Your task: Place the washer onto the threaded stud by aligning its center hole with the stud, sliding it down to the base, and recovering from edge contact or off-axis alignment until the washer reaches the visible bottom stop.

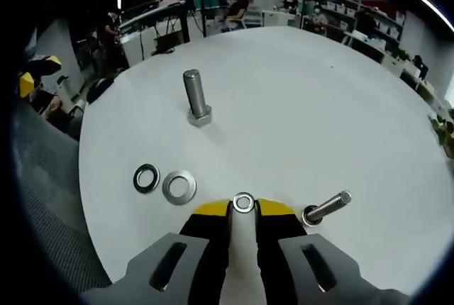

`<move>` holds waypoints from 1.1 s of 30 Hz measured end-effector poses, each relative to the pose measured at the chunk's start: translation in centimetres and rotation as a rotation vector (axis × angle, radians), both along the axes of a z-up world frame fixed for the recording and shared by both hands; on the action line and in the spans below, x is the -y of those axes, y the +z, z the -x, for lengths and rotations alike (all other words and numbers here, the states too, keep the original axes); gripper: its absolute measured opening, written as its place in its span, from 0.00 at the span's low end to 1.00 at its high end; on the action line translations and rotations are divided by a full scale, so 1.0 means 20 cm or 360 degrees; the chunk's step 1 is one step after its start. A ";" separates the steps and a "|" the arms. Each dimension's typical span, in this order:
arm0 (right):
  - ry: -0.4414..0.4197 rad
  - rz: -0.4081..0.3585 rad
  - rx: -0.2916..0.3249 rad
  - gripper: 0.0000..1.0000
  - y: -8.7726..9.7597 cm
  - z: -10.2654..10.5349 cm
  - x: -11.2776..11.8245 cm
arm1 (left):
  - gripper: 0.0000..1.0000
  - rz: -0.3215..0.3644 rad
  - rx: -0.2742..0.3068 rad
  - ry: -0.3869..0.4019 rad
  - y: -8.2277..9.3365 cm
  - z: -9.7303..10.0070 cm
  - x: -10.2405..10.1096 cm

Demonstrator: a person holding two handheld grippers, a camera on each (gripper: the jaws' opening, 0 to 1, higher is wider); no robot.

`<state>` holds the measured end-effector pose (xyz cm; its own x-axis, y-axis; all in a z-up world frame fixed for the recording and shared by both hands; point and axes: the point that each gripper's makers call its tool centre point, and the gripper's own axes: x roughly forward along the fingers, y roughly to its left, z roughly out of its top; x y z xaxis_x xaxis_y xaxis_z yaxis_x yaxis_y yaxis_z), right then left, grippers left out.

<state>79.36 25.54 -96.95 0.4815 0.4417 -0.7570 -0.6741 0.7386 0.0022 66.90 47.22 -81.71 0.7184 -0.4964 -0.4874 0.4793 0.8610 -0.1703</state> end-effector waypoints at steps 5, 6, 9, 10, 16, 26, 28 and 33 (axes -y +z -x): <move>0.0049 0.0037 0.0023 0.15 0.02 0.01 -0.02 | 0.36 0.0000 0.0002 0.0000 0.00 0.00 0.00; 0.0053 0.0038 0.0027 0.15 0.03 0.01 -0.02 | 0.36 -0.0001 0.0002 0.0001 0.00 0.00 0.00; 0.0084 0.0037 0.0051 0.15 0.07 0.01 -0.05 | 0.36 0.0003 0.0005 0.0002 0.00 0.00 0.00; 0.0103 0.0048 0.0069 0.15 0.08 0.00 -0.05 | 0.36 0.0003 0.0005 0.0002 0.00 0.00 0.00; 0.0127 0.0026 0.0118 0.15 0.17 -0.02 -0.08 | 0.36 0.0006 0.0010 -0.0001 0.01 0.00 0.00; 0.0053 -0.0066 0.0168 0.15 0.31 -0.07 -0.04 | 0.36 0.0009 0.0015 -0.0002 0.01 0.00 0.00; 0.0035 -0.0078 0.0175 0.15 0.33 -0.07 -0.02 | 0.36 0.0008 0.0014 -0.0003 0.01 0.00 0.00; -0.0019 -0.0103 0.0206 0.15 0.40 -0.09 0.03 | 0.36 0.0010 0.0015 -0.0002 0.01 0.00 0.00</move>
